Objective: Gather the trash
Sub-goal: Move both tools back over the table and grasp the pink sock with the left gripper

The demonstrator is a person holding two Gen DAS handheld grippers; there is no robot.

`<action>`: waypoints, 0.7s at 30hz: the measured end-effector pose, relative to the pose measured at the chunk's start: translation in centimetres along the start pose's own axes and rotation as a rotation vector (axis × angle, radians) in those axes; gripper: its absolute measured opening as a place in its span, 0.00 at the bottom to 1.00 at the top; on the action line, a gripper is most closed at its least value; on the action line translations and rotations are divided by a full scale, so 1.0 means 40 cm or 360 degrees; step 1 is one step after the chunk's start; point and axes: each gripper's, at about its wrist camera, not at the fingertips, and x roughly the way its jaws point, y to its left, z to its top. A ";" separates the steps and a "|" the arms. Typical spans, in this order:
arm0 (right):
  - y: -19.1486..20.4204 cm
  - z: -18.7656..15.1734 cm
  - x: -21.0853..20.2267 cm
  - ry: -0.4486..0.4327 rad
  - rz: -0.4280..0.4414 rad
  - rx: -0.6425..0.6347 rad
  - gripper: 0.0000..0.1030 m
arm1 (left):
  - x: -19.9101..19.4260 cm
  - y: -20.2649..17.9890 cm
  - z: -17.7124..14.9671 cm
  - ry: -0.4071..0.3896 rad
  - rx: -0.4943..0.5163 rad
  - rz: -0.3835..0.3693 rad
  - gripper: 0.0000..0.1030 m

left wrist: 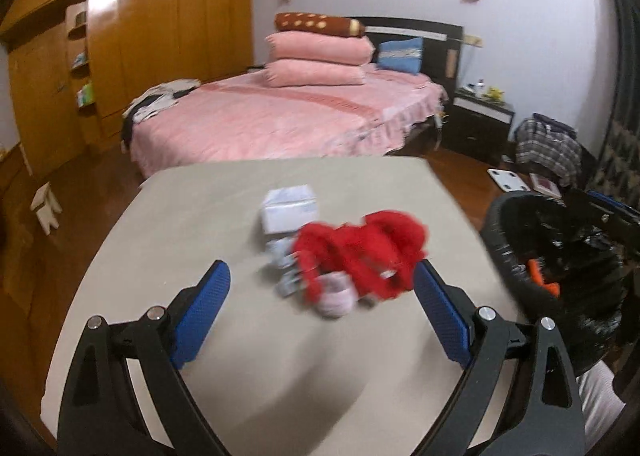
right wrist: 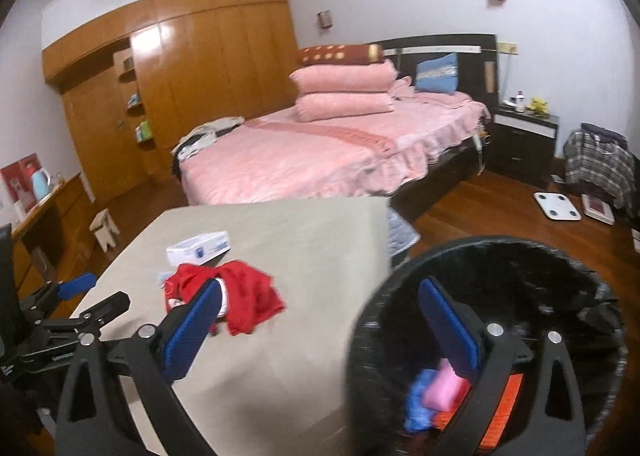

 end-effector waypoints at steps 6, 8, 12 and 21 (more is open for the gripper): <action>0.072 -0.047 0.108 0.0130 0.0004 -0.0035 0.94 | 0.032 0.061 -0.022 0.0048 -0.0033 0.0049 0.87; 0.084 -0.066 0.140 0.0177 -0.0008 -0.0044 0.94 | 0.047 0.066 -0.029 0.0061 -0.0038 0.0047 0.87; 0.088 -0.085 0.169 0.0220 -0.0034 -0.0088 0.93 | 0.086 0.058 -0.039 0.0110 -0.0039 0.0025 0.87; 0.072 -0.089 0.186 0.0233 -0.0070 -0.0117 0.93 | 0.194 0.020 -0.066 0.0250 -0.0074 -0.0058 0.80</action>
